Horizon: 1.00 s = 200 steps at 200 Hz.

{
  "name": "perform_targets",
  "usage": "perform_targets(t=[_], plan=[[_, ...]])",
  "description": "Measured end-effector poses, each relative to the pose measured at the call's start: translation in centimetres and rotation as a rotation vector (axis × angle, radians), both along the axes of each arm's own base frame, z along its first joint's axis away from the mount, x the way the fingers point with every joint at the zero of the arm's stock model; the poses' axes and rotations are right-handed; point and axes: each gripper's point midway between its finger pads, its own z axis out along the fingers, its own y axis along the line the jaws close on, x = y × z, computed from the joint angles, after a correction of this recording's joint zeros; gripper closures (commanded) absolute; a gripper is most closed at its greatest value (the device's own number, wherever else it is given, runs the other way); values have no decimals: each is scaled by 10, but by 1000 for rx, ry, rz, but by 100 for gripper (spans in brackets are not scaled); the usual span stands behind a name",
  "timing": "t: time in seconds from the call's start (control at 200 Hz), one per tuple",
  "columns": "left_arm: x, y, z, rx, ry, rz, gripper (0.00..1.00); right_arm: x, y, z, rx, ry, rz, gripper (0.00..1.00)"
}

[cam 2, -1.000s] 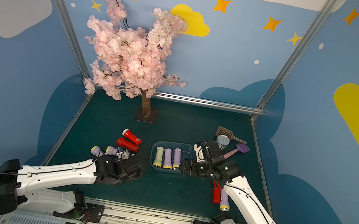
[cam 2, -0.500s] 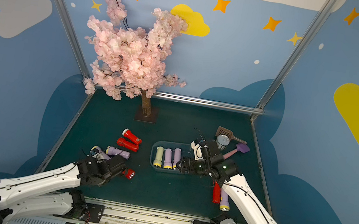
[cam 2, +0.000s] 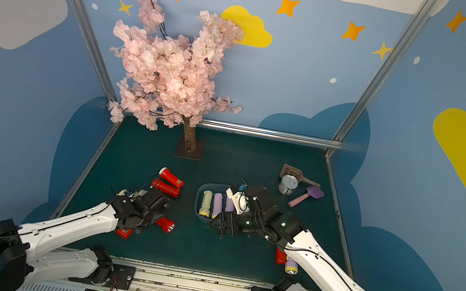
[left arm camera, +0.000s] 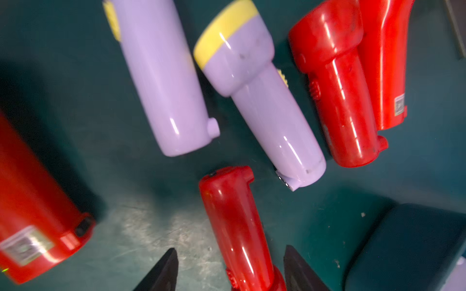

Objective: Put the flashlights into the storage boxes
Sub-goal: Pick up the flashlight from the center of the board.

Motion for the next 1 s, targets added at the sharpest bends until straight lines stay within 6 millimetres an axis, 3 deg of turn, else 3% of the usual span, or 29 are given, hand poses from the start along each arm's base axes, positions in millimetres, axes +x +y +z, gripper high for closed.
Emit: perform_targets(t=[0.315,0.496,0.626,0.861,1.001], plan=[[1,3,-23,-35,30,0,32,-26,24,-15,-46,2,99,9],[8,-1,-31,-53,45,-11,32,-28,28,-24,-82,2,101,9],[13,-1,-34,-68,48,-10,33,-24,31,-20,-83,-15,86,9],[19,1,-34,-101,47,0,41,-17,36,-13,-85,-37,65,9],[20,2,-36,-113,53,-5,52,-16,40,-17,-104,-36,66,9]])
